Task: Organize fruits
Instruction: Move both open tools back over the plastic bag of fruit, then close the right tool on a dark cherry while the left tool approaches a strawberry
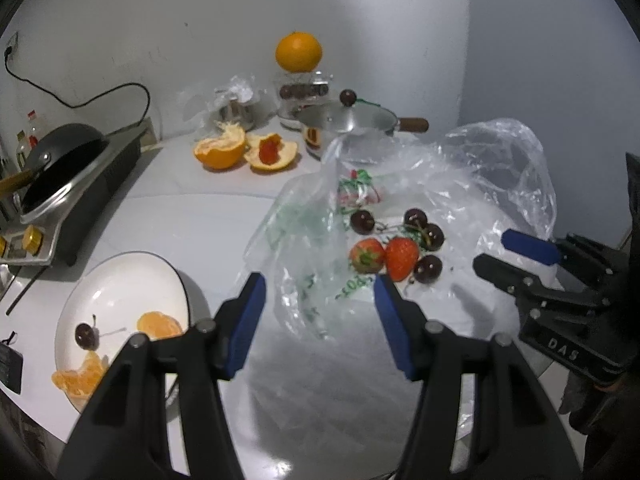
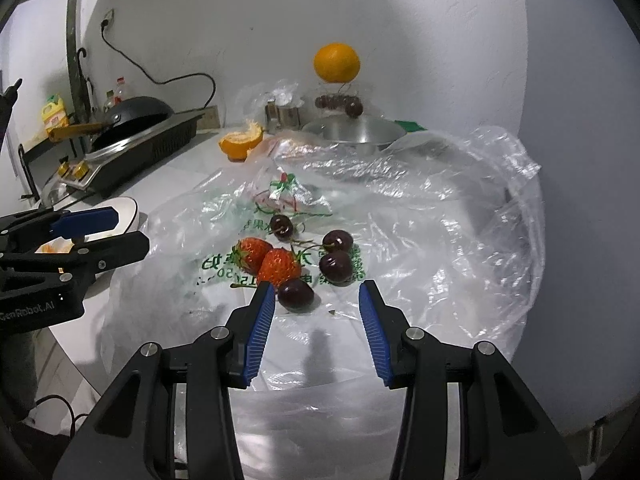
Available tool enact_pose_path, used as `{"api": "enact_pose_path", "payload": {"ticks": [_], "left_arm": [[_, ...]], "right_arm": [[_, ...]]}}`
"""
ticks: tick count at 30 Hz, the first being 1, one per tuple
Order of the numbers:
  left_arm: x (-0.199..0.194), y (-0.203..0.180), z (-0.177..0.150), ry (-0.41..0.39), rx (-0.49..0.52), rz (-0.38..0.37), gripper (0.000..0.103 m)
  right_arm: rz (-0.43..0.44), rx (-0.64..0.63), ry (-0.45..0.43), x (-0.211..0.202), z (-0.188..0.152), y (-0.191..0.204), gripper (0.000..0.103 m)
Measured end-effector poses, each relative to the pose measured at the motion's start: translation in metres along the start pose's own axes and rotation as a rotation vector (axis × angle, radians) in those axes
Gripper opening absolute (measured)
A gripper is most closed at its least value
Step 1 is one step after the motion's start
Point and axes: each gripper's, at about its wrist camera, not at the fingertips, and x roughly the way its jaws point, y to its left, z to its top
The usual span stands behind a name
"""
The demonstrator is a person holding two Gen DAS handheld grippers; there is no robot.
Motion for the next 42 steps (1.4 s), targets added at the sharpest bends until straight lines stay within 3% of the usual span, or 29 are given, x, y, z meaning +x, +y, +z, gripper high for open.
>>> {"api": "enact_pose_path", "payload": {"ticks": [21,30,42], "left_arm": [[0.035,0.008,0.005,0.039,-0.015,-0.02,0.058],[0.04,0.005,0.007,0.043,-0.013,-0.02,0.058],[0.033,-0.016,0.013,0.028,0.03,-0.022,0.058]], "right_arm": [[0.073,-0.039,0.122,0.056,0.002,0.013,0.046],[0.076,-0.056,0.167,0.063,0.003,0.014,0.029],[0.06,-0.048,0.096,0.039,0.007,-0.001,0.029]]}}
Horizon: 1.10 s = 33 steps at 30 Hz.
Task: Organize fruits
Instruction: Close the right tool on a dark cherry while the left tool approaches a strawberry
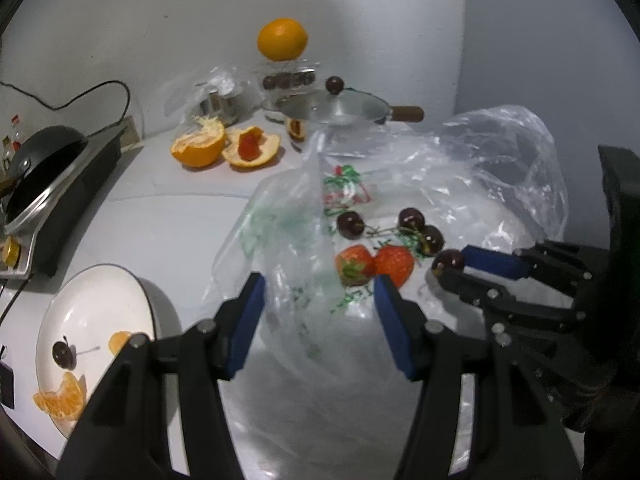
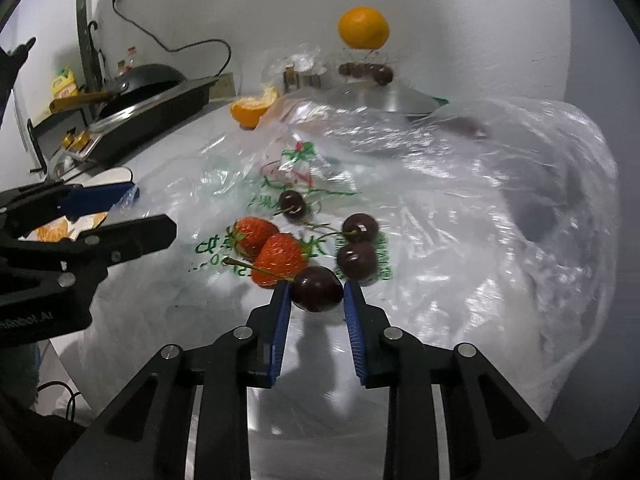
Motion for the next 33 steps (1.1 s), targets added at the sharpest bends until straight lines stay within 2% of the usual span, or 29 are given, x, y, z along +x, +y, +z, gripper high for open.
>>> {"api": "enact_pose_path", "payload": {"ticks": [7,15,23,25,33], "left_arm": [[0.001,-0.026,0.005,-0.011,0.068,-0.013,0.058],[-0.001,-0.051,0.014,-0.042,0.15,0.015,0.058],[-0.018,-0.058,0.024,-0.122,0.173,0.074,0.058],[-0.022,-0.059,0.026,-0.137,0.171,0.056,0.058],[0.012,-0.074,0.015,-0.028,0.222,0.001,0.058]], "right_arm": [[-0.024,0.04,-0.041,-0.021,-0.002,-0.022,0.029],[-0.037,0.078,-0.071,-0.032,-0.005,-0.043,0.029],[-0.024,0.094,-0.09,-0.032,-0.004,-0.053,0.029],[-0.019,0.094,-0.092,-0.032,-0.004,-0.054,0.029],[-0.024,0.108,-0.099,-0.035,-0.007,-0.058,0.029]]}}
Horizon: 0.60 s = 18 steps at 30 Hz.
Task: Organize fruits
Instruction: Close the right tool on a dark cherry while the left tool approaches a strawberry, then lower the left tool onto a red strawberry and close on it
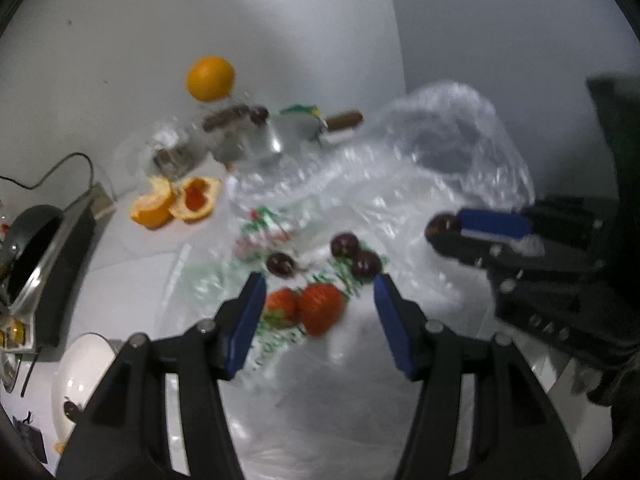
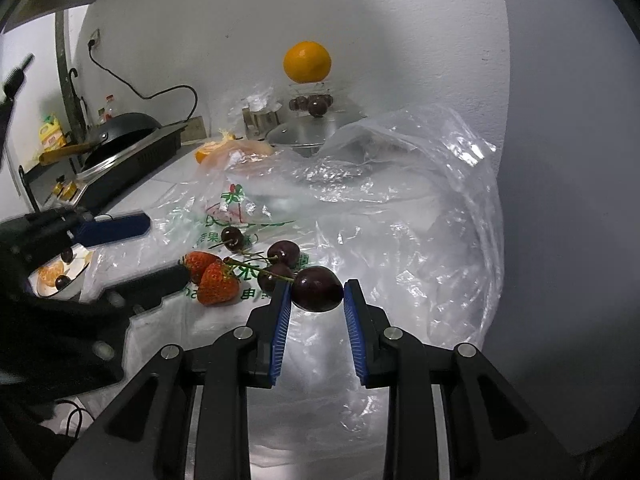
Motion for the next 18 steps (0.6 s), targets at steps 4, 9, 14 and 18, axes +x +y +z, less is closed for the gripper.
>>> {"api": "enact_pose_path", "payload": {"ticks": [4,9,14,18], "left_arm": [[0.015,-0.005,-0.004,0.027,0.026,0.001,0.058],[0.028,-0.009,-0.006,0.043,0.053,0.004,0.058],[0.042,-0.01,-0.009,0.058,0.088,0.02,0.058],[0.05,-0.009,-0.009,0.071,0.09,0.012,0.057]], "right_arm": [[-0.004,0.007,0.006,0.0,-0.002,-0.002,0.029],[0.001,0.009,0.009,0.004,-0.001,-0.003,0.029],[0.009,0.007,0.009,0.006,-0.001,-0.003,0.029],[0.012,0.006,0.008,0.008,-0.001,-0.004,0.029]]}}
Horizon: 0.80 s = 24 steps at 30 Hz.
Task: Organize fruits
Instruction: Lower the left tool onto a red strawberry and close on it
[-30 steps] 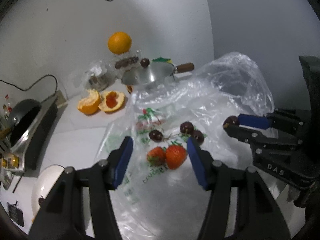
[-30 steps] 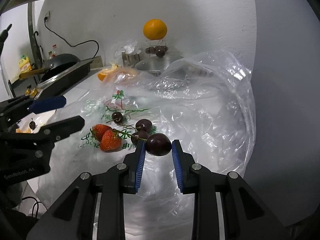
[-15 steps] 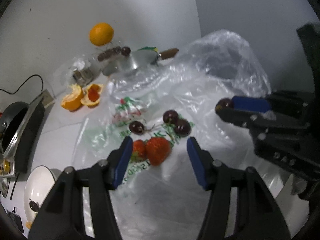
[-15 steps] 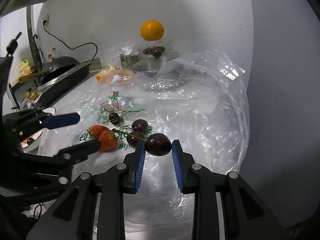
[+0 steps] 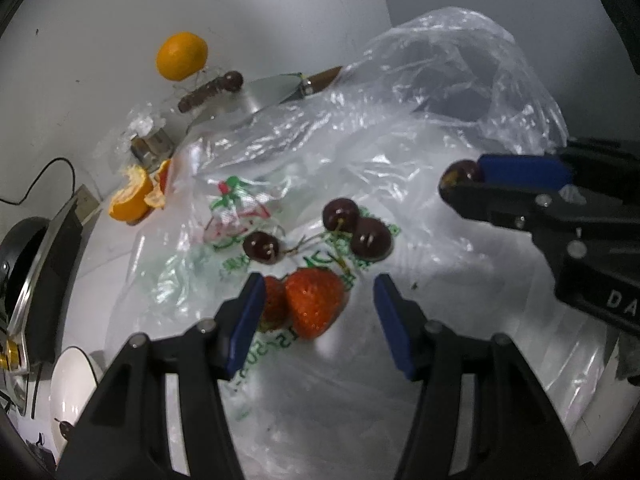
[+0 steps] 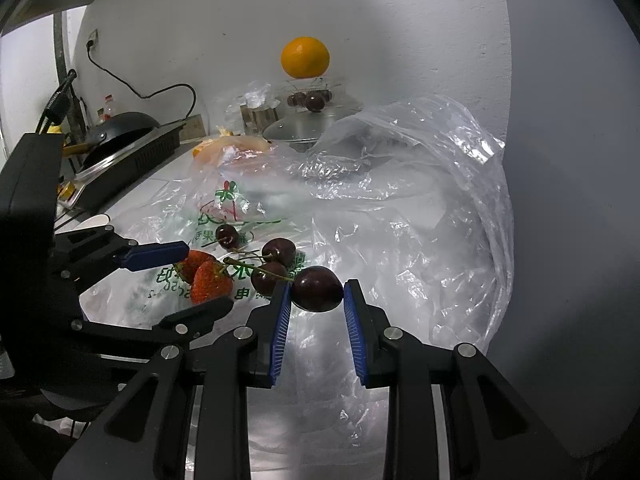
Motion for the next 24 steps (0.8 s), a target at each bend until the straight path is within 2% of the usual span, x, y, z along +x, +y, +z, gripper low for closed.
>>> {"api": "enact_pose_path", "payload": {"ticks": [9,17,24], "left_arm": [[0.007,-0.005,0.002,-0.014,0.055,0.033,0.057],[0.01,-0.007,0.001,-0.007,0.071,0.024,0.04],[0.012,-0.008,0.001,-0.004,0.087,0.04,0.034]], "right_arm": [[0.007,-0.004,0.001,0.005,0.001,0.0,0.029],[0.008,0.002,0.003,0.005,0.0,-0.001,0.029],[0.009,0.001,0.006,0.007,0.001,0.001,0.029]]}}
